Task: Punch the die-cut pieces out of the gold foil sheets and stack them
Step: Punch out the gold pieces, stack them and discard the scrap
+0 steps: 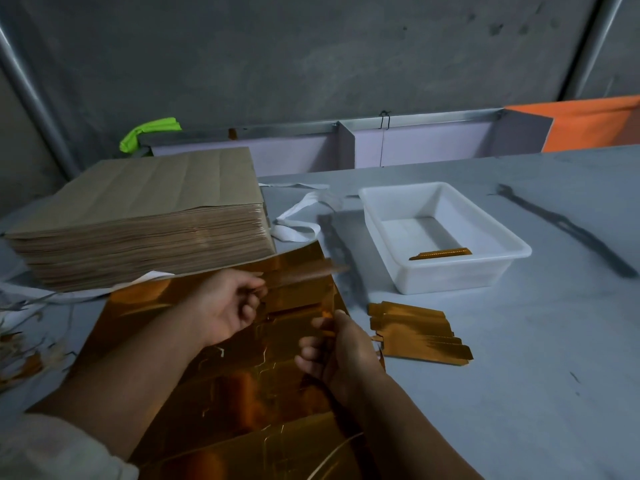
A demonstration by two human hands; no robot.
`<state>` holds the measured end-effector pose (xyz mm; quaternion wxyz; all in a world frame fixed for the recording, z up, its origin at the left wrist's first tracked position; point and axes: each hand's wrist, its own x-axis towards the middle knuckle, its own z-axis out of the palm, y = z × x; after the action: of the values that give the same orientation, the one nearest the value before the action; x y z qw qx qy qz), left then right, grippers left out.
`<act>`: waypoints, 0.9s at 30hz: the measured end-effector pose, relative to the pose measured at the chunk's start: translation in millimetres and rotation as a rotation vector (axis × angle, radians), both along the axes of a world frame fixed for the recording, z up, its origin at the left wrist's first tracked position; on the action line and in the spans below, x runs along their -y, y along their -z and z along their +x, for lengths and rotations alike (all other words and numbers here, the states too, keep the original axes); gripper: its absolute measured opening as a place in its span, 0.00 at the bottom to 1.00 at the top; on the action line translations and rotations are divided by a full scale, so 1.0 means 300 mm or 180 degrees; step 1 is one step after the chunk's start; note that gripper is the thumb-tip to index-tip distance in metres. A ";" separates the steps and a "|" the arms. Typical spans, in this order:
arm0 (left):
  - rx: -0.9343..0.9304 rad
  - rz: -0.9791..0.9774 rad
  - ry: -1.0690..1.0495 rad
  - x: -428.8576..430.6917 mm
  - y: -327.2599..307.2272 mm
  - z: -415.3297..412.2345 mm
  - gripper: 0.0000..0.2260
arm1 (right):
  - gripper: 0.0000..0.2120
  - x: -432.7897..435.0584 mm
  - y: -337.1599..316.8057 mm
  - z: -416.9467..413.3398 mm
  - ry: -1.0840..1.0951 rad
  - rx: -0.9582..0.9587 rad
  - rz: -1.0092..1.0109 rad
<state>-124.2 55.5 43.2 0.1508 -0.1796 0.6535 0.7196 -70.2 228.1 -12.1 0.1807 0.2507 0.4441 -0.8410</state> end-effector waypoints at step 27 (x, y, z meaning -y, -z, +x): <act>-0.1244 -0.3116 0.1996 -0.590 0.008 -0.072 0.16 | 0.19 -0.021 -0.008 -0.014 -0.0398 0.0068 0.0056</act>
<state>-146.0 232.5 40.7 0.1327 0.1081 0.9456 0.2768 -74.6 234.4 -9.6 0.2355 0.2331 0.4643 -0.8214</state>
